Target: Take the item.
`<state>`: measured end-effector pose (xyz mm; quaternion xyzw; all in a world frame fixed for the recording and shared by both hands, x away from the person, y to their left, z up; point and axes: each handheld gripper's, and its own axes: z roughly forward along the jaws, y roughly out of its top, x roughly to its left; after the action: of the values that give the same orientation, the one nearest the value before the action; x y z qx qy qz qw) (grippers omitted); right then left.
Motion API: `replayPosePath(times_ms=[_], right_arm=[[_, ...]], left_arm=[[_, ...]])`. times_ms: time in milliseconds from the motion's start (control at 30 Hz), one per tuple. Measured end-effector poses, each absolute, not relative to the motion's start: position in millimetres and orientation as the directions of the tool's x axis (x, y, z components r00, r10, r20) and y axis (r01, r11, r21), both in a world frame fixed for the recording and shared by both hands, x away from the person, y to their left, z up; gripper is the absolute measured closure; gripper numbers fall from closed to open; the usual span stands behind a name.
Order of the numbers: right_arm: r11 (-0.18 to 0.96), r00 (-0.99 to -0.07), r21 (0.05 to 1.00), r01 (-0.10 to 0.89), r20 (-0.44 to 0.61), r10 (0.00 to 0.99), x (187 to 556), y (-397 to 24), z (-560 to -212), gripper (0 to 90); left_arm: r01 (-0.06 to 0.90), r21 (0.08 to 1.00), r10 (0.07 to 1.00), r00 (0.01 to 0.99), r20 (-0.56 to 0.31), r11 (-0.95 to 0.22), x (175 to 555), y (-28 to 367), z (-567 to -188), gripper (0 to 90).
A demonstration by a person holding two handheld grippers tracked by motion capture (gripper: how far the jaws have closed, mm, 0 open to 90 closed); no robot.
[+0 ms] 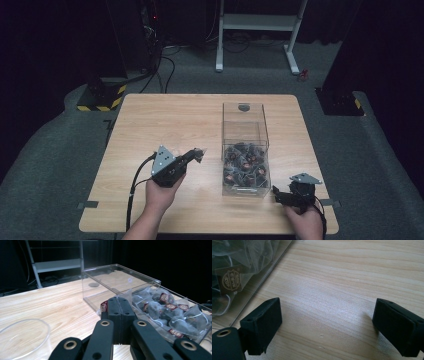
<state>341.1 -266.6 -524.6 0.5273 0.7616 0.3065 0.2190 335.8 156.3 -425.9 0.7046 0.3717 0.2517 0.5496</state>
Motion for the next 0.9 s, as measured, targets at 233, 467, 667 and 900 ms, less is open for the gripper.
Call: replayPosePath(times_ms=[233,467,667,900], right_arm=[[0.255,-0.348,0.699,0.668,-0.01,0.938,341,-267,-525,8.7],[0.259,-0.351,0.7,0.666,-0.013,0.936,341,-267,-525,8.7],[0.26,-0.352,0.7,0.665,-0.014,0.936,341,-267,-525,8.7],[0.259,-0.351,0.7,0.666,-0.012,0.936,341,-267,-525,8.8]], left_arm=[[0.254,0.961,0.818,0.572,-0.059,-0.109,335,171,-429,90.0],[0.263,0.958,0.833,0.551,-0.052,-0.114,334,184,-433,90.0],[0.272,0.957,0.847,0.529,-0.058,-0.104,334,196,-436,90.0],[0.278,0.957,0.863,0.5,-0.067,-0.086,336,209,-438,90.0]])
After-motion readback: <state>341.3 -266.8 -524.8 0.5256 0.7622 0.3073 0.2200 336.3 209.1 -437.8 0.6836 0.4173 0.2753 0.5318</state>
